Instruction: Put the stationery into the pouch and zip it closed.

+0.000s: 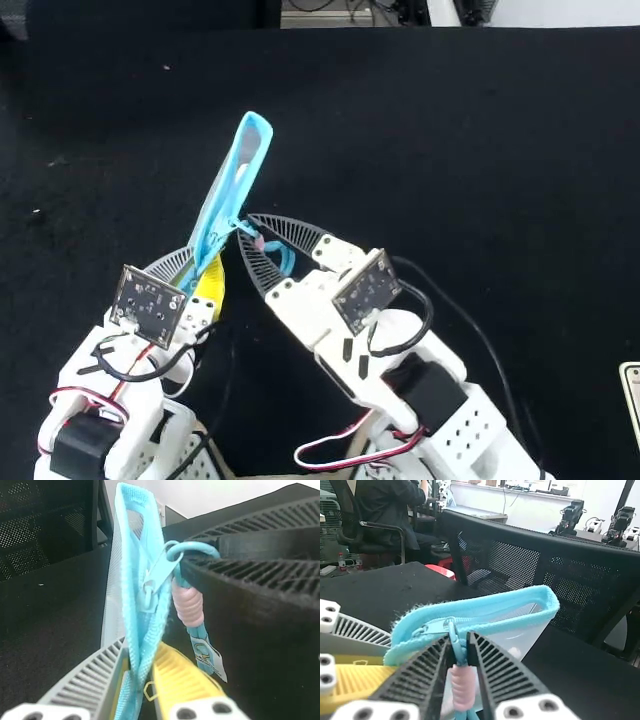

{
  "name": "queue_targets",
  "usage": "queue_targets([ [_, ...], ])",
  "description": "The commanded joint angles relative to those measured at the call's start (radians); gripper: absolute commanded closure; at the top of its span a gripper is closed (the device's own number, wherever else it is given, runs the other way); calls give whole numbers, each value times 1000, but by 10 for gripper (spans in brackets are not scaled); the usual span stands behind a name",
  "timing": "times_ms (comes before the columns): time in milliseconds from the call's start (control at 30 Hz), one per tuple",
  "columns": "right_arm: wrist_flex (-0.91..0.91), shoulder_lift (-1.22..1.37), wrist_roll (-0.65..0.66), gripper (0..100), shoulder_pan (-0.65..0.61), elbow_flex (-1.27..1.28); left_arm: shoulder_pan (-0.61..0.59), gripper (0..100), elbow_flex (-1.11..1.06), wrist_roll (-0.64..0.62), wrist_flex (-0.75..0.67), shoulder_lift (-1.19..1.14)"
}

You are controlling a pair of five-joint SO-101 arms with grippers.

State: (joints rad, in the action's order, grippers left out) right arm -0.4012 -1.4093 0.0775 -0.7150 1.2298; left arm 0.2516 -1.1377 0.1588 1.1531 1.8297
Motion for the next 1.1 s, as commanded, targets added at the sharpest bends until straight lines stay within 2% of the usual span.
queue_targets([
  [0, 83, -2, -9, 988, 69, -70, 5, 970, 1, -2, -5, -8],
  [133, 89, -1, -9, 988, 115, -71, 5, 970, 1, -2, -5, -8],
  [733, 95, 1, -3, 988, 120, -94, 2, 970, 1, -3, -5, -8],
  [1067, 140, 88, -3, 988, 201, -105, 5, 970, 2, -3, -5, -8],
])
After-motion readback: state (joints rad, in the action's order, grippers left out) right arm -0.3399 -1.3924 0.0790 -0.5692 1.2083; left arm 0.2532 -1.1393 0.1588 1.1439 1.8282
